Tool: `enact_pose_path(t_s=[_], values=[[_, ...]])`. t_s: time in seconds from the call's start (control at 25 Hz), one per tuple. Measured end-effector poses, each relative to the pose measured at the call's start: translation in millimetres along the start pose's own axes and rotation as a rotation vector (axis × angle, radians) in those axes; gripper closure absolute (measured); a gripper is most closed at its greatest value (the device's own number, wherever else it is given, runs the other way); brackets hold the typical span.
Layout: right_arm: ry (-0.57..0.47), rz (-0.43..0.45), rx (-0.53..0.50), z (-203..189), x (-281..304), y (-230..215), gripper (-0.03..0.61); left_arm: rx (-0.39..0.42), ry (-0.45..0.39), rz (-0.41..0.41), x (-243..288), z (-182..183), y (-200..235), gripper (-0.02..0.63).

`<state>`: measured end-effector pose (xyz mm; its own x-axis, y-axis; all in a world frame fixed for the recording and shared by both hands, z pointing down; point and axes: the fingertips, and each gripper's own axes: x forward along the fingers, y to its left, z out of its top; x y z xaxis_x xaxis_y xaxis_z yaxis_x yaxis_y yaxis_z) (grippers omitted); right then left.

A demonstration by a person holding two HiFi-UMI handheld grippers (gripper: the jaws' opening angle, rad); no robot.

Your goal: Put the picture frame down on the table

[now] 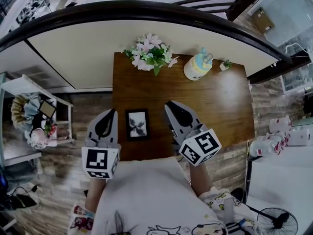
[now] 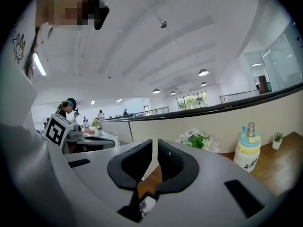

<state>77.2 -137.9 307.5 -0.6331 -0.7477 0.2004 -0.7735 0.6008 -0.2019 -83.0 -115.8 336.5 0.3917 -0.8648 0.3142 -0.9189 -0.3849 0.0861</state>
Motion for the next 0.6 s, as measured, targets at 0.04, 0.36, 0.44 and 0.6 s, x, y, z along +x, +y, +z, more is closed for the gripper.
enact_pose_path(t_s=[0.04,0.36,0.44,0.6], values=[[-0.004,-0.004,-0.012,1.4,-2.2,0.1,0.551,-0.003,-0.002,0.000,-1.5,0.7,-0.6,0.611],[-0.040,-0.062,-0.089,4.2,-18.8,-6.4,0.577,-0.025,0.017,0.003,-10.5,-6.6,-2.3,0.611],[-0.036,-0.062,-0.086,2.7,-20.6,-7.5,0.578,-0.031,0.027,0.002,-11.4,-10.2,-2.3,0.611],[-0.033,-0.063,-0.067,-1.9,-24.0,-7.9,0.579,-0.015,0.030,0.001,-12.6,-16.8,-0.8,0.611]])
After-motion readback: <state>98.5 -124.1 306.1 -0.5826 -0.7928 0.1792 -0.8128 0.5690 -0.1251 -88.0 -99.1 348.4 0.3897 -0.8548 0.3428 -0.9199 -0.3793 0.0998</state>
